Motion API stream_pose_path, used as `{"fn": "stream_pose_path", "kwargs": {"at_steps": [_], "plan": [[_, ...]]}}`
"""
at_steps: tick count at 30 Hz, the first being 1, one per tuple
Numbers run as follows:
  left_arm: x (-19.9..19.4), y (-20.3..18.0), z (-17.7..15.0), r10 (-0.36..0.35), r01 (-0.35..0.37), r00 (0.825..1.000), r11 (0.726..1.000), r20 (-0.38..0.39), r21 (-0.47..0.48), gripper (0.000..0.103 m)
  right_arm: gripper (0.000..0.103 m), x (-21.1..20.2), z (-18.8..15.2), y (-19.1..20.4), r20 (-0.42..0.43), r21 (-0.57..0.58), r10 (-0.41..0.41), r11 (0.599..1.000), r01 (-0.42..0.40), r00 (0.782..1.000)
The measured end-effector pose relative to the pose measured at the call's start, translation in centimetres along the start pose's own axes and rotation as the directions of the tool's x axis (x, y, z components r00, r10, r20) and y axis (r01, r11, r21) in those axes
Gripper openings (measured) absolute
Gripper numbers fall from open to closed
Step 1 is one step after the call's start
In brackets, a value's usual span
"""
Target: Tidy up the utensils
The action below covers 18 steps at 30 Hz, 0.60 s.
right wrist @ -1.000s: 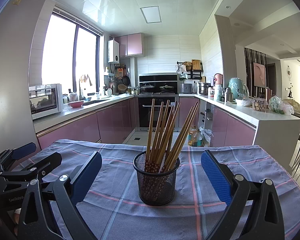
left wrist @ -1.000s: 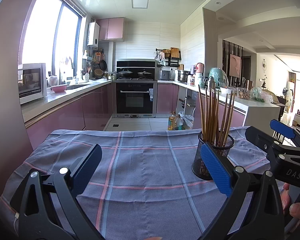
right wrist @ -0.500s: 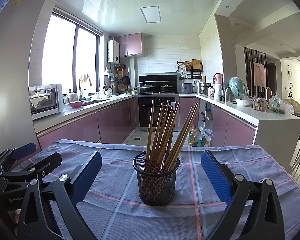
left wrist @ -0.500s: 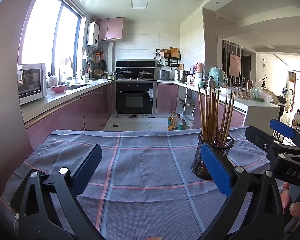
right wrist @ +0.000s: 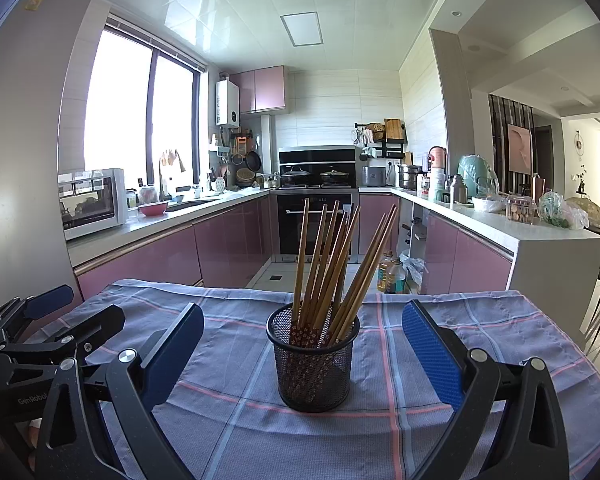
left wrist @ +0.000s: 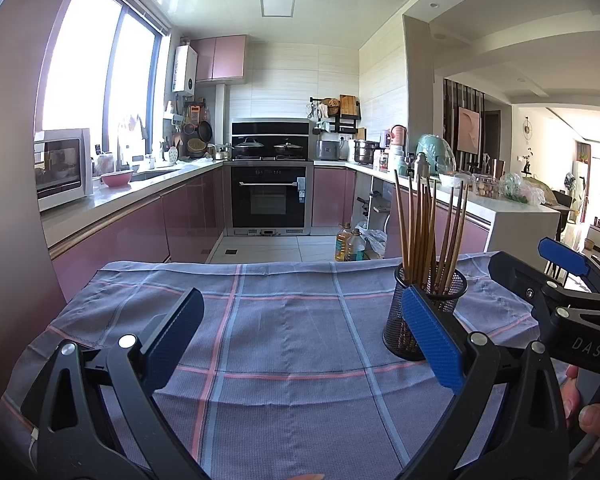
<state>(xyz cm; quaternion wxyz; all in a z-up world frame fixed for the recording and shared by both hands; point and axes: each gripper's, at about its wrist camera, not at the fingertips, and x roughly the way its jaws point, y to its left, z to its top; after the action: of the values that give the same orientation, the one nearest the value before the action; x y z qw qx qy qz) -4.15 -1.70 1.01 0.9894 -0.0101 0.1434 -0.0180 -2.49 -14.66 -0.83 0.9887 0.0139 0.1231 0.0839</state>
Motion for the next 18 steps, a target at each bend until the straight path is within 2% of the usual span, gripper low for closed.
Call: {"fn": "stream_pose_path", "kwargs": {"at_steps": [18], "plan": [[-0.07,-0.18,0.01,-0.006,0.006,1.000,1.000,0.000,0.002,0.097,0.096,0.02,-0.12,0.25,-0.001,0.001,0.000,1.000,0.000,1.000]]}}
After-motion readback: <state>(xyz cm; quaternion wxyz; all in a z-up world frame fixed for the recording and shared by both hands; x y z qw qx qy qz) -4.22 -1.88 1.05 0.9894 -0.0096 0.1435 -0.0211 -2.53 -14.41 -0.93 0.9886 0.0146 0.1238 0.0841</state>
